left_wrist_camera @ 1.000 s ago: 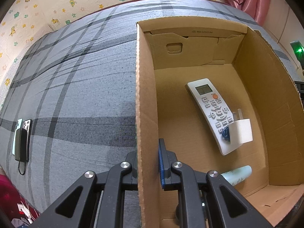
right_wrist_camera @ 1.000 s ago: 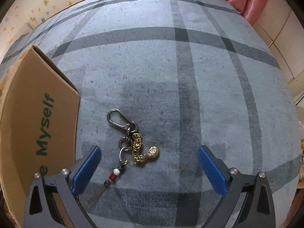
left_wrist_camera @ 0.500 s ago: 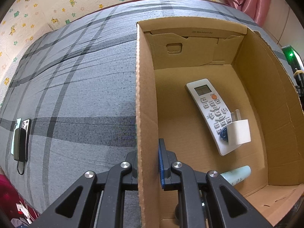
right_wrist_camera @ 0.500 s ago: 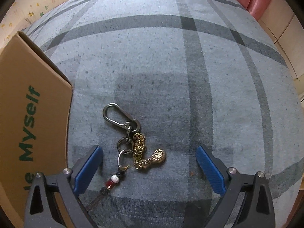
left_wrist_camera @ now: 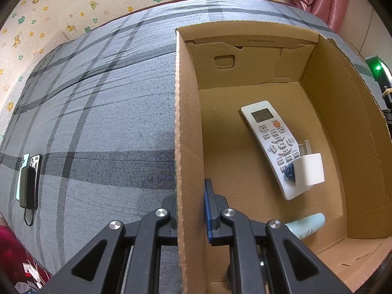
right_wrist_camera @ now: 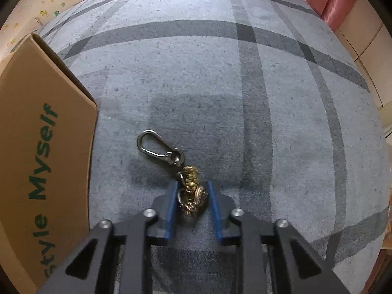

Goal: Organize rigid objects
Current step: 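Close the right gripper on the gold keychain, then lift the gold keychain with the right gripper and carry it into the box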

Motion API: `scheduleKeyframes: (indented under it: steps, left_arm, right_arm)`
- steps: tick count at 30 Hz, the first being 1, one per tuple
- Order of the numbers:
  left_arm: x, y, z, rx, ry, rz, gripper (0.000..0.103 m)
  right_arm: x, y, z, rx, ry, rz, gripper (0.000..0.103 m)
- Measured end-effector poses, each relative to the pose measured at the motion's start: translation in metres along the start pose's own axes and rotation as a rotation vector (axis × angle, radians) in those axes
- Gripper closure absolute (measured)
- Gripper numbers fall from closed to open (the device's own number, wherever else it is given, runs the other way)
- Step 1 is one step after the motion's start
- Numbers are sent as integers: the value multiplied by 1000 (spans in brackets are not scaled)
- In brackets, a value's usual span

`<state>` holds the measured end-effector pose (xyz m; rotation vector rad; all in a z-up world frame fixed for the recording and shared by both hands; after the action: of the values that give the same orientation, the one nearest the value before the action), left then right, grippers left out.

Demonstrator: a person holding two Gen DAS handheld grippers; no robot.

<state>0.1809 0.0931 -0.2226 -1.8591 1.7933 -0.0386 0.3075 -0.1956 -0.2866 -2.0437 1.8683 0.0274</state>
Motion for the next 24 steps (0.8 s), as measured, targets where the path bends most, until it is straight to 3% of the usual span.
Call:
scheduleKeyframes:
  steps: [16, 19, 24]
  left_arm:
    - [-1, 1, -1, 5, 6, -1, 90]
    - [-2, 1, 1, 2, 18, -6, 90]
    - [-3, 1, 2, 4, 15, -2, 90]
  right_arm:
    - [-14, 18, -60, 71, -26, -10, 84]
    - [-23, 20, -76, 91, -22, -21, 93]
    - [-33, 25, -91, 101, -4, -43, 95]
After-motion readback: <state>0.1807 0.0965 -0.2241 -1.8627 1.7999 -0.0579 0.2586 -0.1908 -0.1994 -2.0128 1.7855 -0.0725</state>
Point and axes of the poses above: each gripper's, at about its wrist camera, not at the fingertips, and z roughly the way its jaws point, x to its right, y to its underside, the point moved 5 cm from there along z, roughly the way its jaws point, and after that the axes turned 15 degrees about -y, right-handed, at the moved point
